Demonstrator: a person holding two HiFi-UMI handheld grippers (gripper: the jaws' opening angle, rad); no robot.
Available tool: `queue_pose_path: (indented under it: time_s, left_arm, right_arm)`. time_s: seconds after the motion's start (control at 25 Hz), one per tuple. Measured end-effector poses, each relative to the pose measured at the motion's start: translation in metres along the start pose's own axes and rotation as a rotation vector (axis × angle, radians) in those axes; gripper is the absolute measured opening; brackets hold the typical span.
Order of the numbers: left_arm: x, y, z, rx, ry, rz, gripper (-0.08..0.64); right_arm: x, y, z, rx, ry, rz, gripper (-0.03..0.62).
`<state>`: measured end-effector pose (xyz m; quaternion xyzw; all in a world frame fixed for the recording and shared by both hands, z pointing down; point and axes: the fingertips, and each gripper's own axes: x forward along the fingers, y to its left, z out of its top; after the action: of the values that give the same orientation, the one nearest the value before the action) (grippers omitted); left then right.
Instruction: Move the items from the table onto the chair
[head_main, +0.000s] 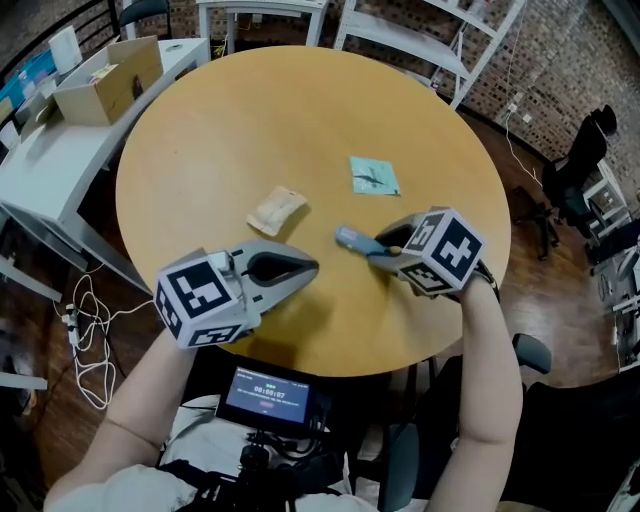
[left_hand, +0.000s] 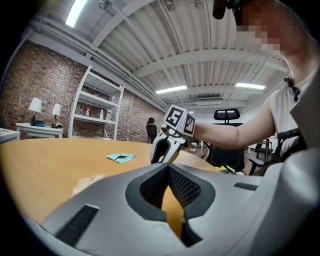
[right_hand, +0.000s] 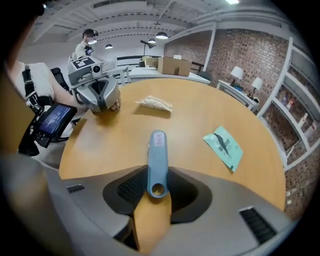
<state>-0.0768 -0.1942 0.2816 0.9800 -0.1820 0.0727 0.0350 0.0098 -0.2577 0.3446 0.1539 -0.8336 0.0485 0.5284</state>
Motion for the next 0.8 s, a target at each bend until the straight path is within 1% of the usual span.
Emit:
queue_pose_path:
  time_s: [0.16, 0.28, 0.4, 0.52, 0.6, 0.72, 0.8]
  left_arm:
    - [0.000, 0.000, 0.000, 0.000, 0.000, 0.002, 0.009]
    - [0.004, -0.003, 0.001, 0.002, 0.000, 0.001, 0.009]
    - [0.014, -0.012, 0.002, 0.007, 0.000, -0.023, 0.009]
    - [0.024, -0.021, 0.003, 0.009, -0.001, -0.044, 0.009]
    - [0.029, -0.024, 0.005, 0.012, 0.000, -0.055, 0.009]
    - [0.040, -0.033, 0.007, 0.015, 0.005, -0.074, 0.009]
    - [0.049, -0.040, 0.009, 0.016, 0.004, -0.086, 0.009]
  right_arm:
    - [-0.016, -0.003, 0.000, -0.024, -0.066, -0.092, 0.130]
    - [-0.036, -0.001, 0.007, -0.026, -0.182, -0.169, 0.130]
    - [-0.064, 0.006, 0.013, 0.024, -0.384, -0.220, 0.132]
    - [-0.101, 0.019, 0.020, 0.101, -0.635, -0.235, 0.132]
    - [-0.127, 0.028, 0.021, 0.149, -0.782, -0.248, 0.132]
    - [-0.159, 0.043, 0.012, 0.203, -0.944, -0.270, 0.132]
    - [-0.173, 0.050, 0.003, 0.217, -1.004, -0.283, 0.132]
